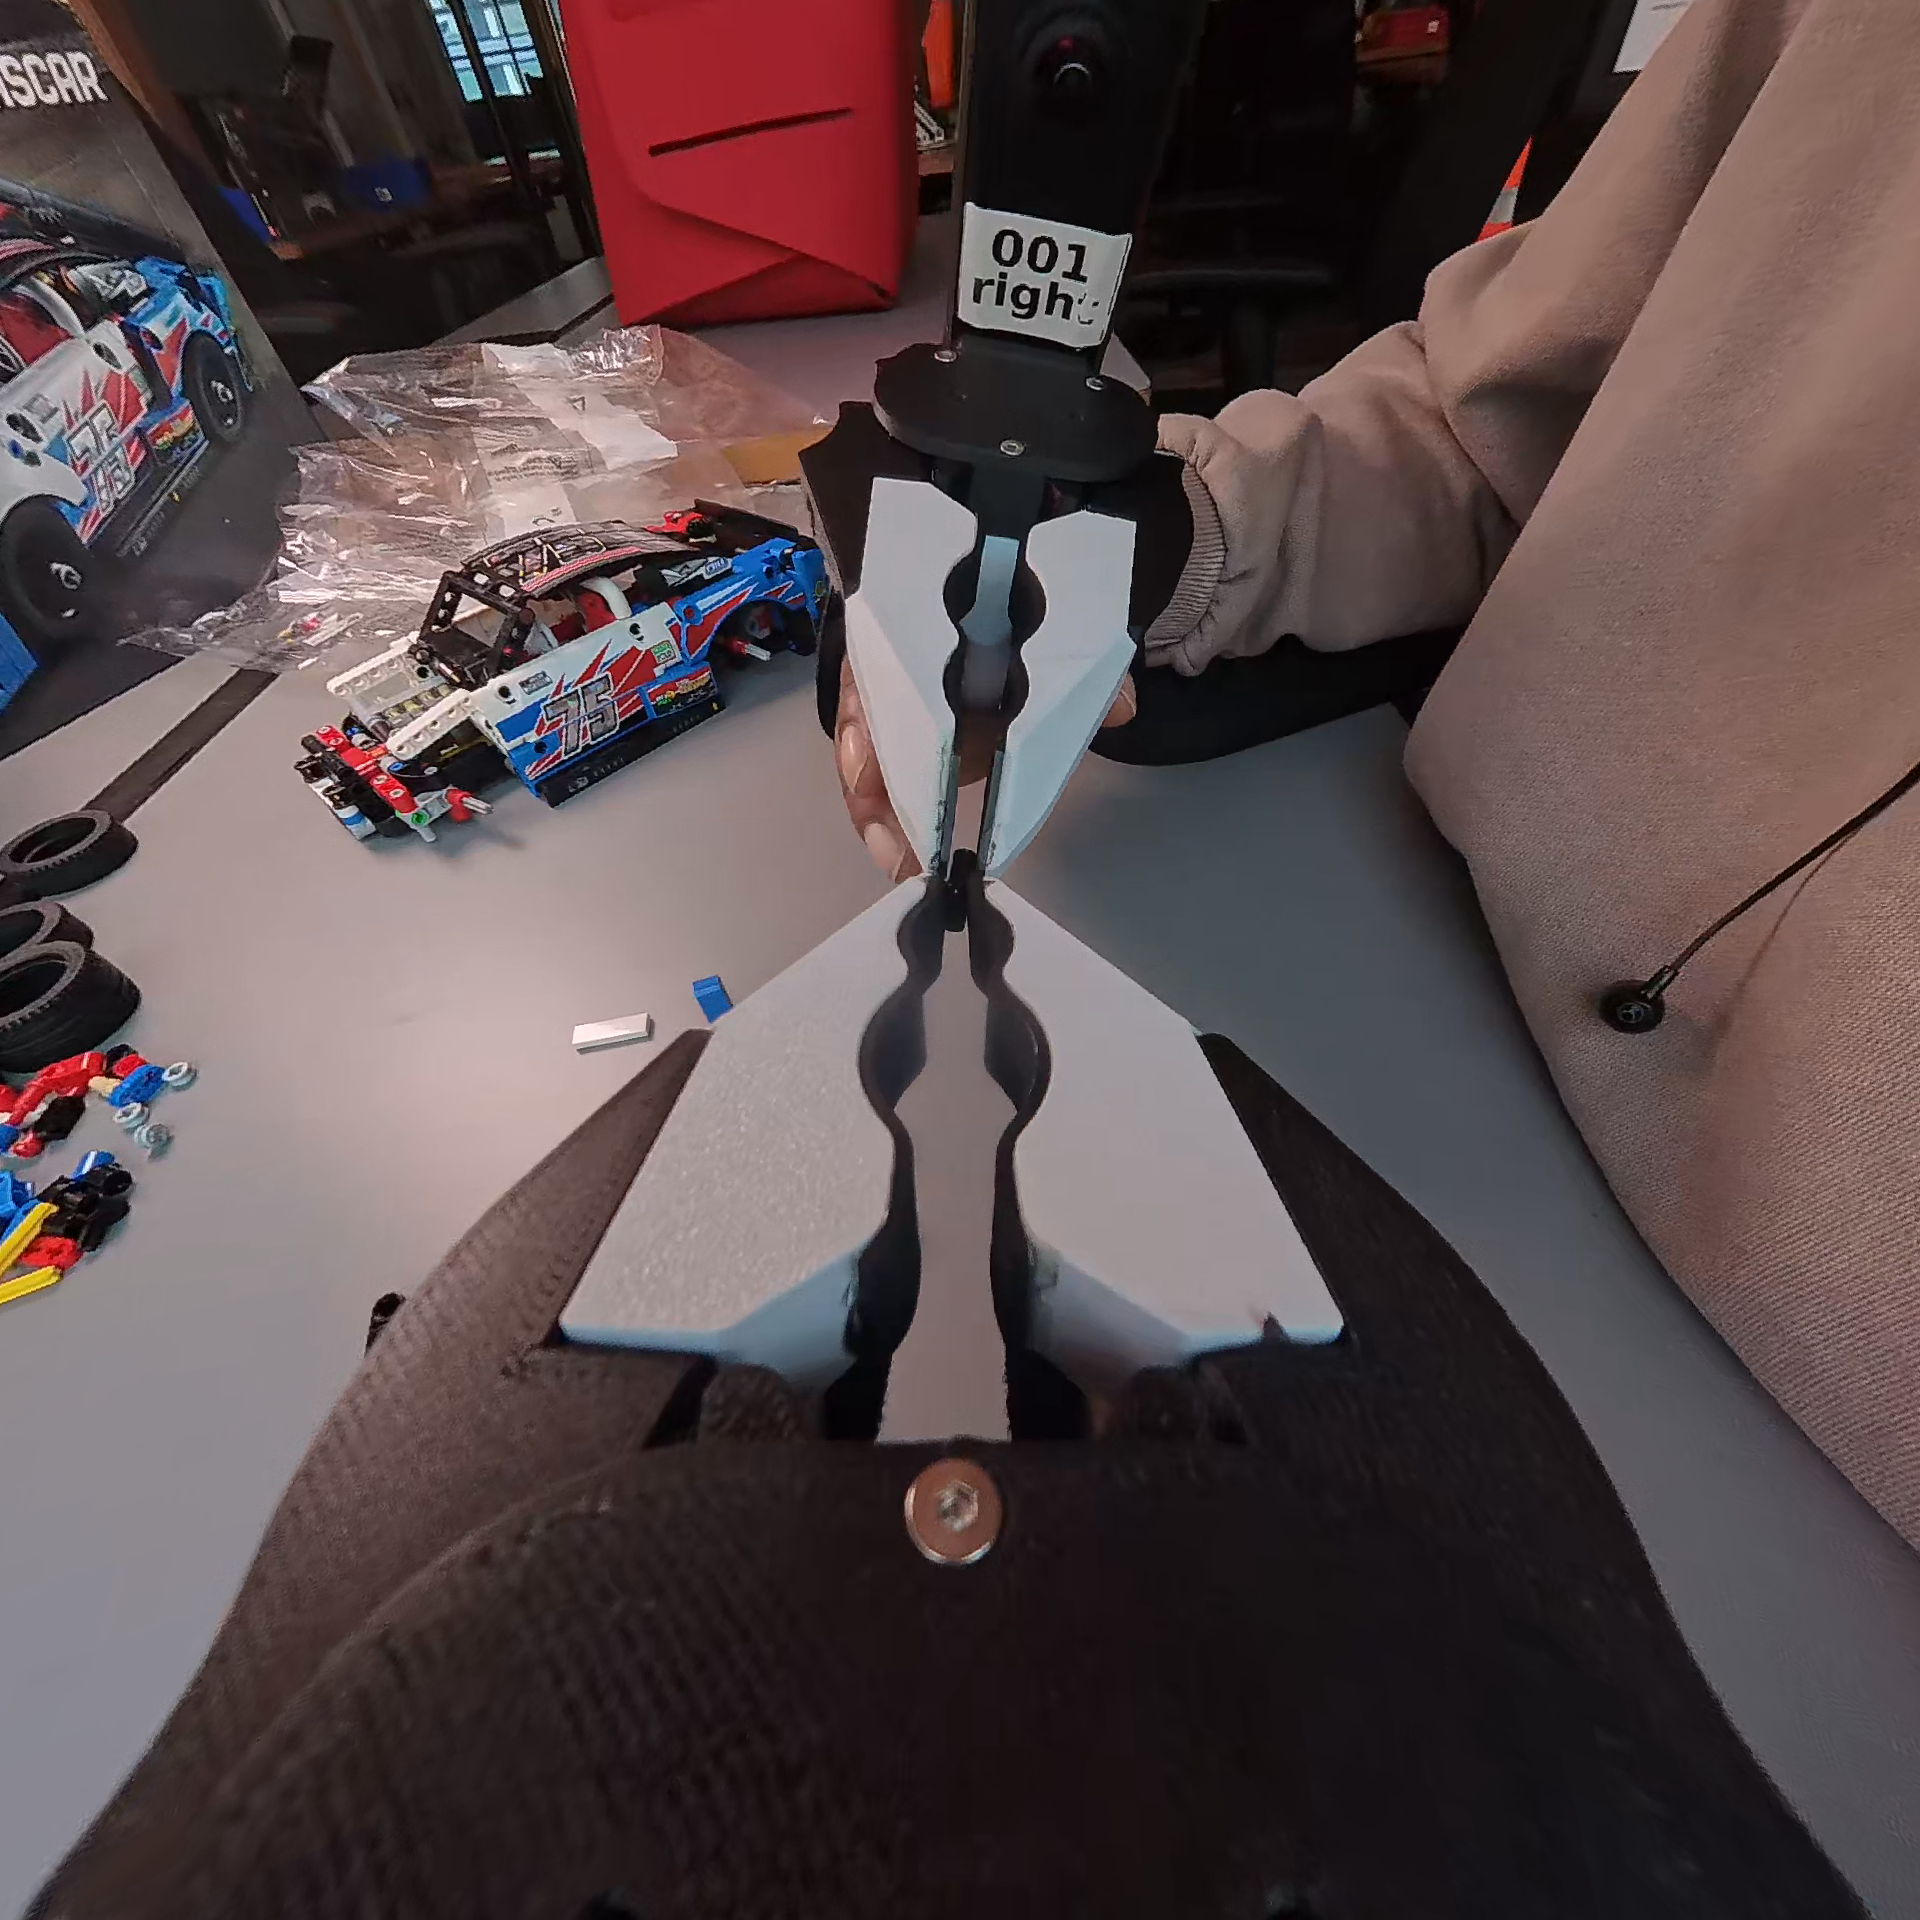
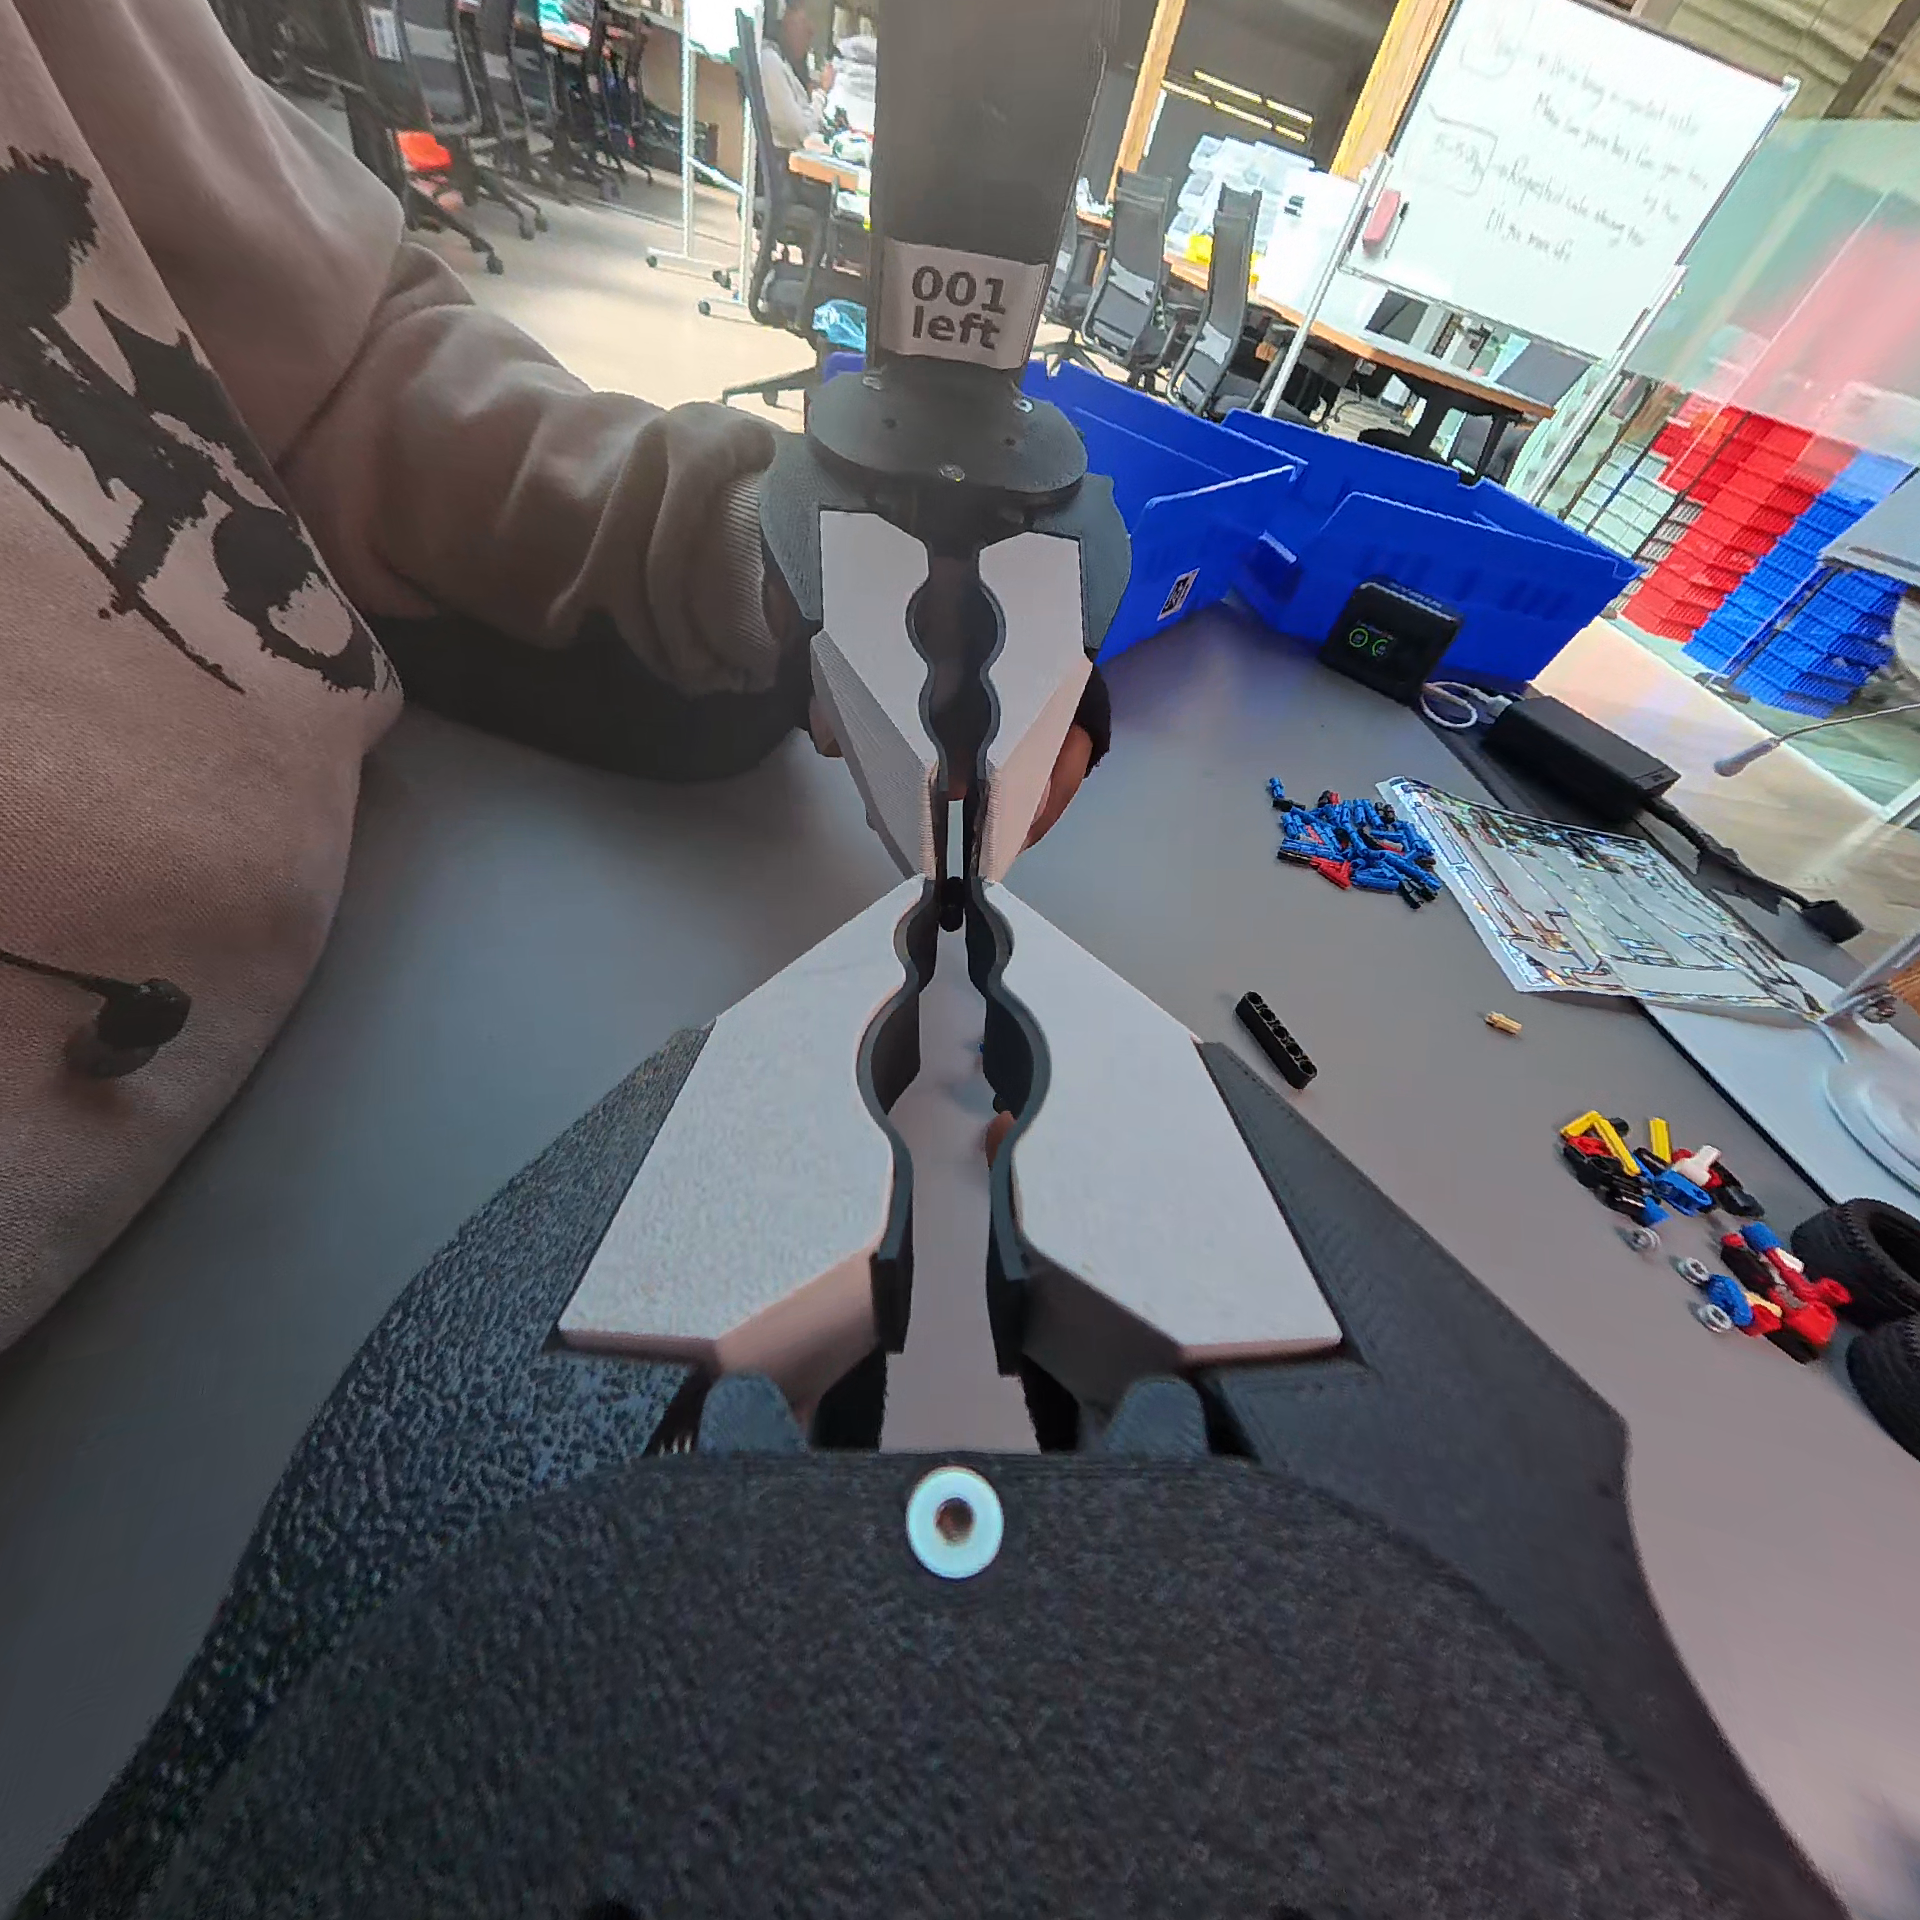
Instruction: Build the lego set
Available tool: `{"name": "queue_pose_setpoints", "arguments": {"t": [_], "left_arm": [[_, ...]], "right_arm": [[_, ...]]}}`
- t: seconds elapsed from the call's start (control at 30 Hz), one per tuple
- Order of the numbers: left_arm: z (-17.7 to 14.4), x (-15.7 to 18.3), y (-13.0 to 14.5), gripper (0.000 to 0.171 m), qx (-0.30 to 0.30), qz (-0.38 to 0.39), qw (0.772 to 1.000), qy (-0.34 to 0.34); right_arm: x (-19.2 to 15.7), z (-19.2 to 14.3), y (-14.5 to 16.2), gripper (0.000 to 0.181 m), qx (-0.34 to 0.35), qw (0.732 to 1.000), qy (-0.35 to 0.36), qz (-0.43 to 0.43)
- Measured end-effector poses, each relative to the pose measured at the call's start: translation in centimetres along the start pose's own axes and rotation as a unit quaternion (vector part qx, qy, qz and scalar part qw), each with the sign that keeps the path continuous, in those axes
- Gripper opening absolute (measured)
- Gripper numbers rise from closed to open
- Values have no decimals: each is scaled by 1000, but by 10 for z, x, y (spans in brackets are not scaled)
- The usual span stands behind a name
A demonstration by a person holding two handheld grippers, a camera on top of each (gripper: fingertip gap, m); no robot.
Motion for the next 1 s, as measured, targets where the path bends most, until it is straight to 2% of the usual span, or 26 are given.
{"name": "queue_pose_setpoints", "arguments": {"t": [0.27,0.4,0.77,1.0], "left_arm": [[-1,1,0,3,17,-12,1000,5],[-9,-3,-4,17,26,-14,1000,-9],[-3,1,-4,3,14,-5,1000,-11],[-2,1,-3,2,14,-15,1000,-3]], "right_arm": [[-1,0,1,2,-9,1000,-2,-7],[4,-8,-5,2,28,999,-11,34],[3,-6,-4,2,24,999,-20,41],[2,-5,-2,2,20,999,-23,45]]}}
Point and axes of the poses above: each gripper's, where its closed fingertips meet, z out along the fingers, y out of its underside, x = y × z across the jaws, the point moved 7 cm from there along -z, back along the fingers, and after that the axes turned 15 degrees about z, right-handed, at the moved point
